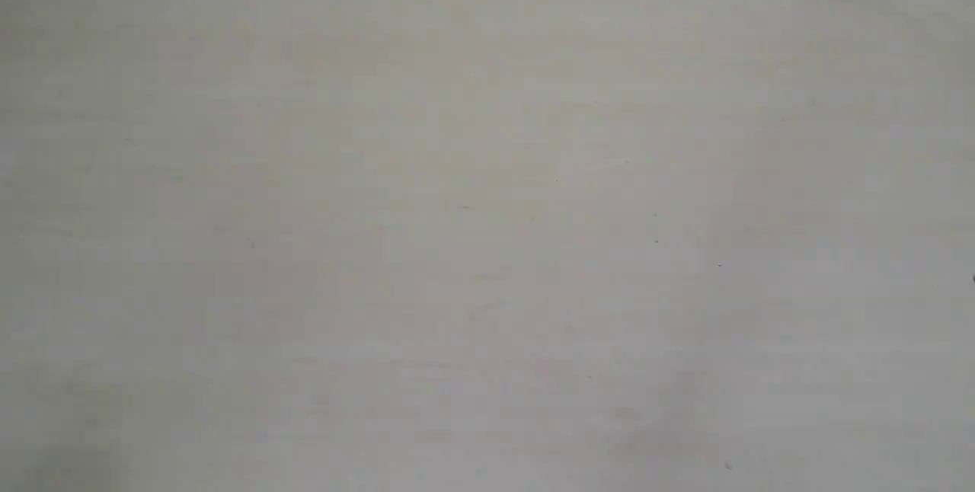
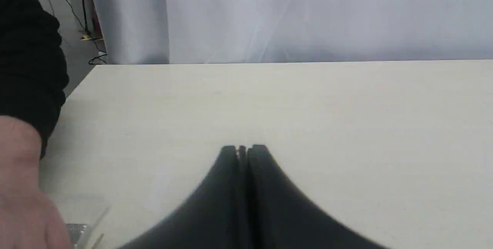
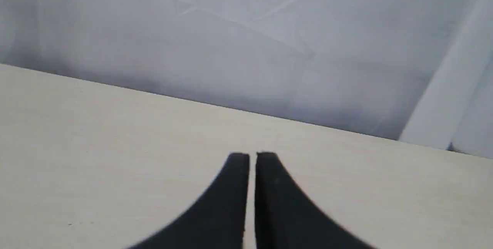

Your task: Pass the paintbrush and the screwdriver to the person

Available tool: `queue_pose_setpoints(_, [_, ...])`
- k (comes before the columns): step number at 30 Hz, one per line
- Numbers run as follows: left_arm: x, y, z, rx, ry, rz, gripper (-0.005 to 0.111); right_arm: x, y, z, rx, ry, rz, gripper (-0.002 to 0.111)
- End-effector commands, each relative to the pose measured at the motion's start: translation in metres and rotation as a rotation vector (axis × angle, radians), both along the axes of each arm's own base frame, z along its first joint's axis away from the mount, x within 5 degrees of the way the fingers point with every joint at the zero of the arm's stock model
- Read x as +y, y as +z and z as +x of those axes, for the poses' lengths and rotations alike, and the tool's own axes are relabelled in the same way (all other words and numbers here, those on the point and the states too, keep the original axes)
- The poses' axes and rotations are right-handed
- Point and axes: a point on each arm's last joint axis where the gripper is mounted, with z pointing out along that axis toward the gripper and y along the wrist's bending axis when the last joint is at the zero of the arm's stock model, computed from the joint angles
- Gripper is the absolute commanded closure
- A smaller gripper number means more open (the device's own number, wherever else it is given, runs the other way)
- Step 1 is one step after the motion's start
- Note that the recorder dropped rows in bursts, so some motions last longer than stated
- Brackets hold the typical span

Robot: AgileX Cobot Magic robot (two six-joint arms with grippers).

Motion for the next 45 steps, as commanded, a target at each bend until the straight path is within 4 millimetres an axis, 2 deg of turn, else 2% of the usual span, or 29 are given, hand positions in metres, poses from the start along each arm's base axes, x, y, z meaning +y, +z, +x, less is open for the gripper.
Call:
queue_pose_setpoints(1, [-0.001, 0.000, 0.000, -0.008, -0.009, -0.002, 0.107, -0.006, -0.010, -0.010, -0.055, -0.063, 0.004, 0.104])
queue_pose_setpoints(9, [-0.001, 0.000, 0.000, -0.008, -0.009, -0.002, 0.107, -0.010, -0.022, -0.025, -0.127, -0.136, 0.032, 0.104])
queue_pose_setpoints(15, [-0.001, 0.000, 0.000, -0.008, -0.009, -0.002, 0.107, -0.009, -0.043, -0.032, -0.145, -0.135, 0.079, 0.104])
queue_pose_setpoints(35, [-0.001, 0.000, 0.000, -0.006, -0.009, -0.005, 0.107, -0.011, -0.043, -0.037, -0.163, -0.155, 0.088, 0.104])
queue_pose_setpoints(45, [-0.001, 0.000, 0.000, -0.006, -0.009, -0.005, 0.107, -0.011, -0.045, -0.037, -0.137, -0.154, 0.037, 0.104])
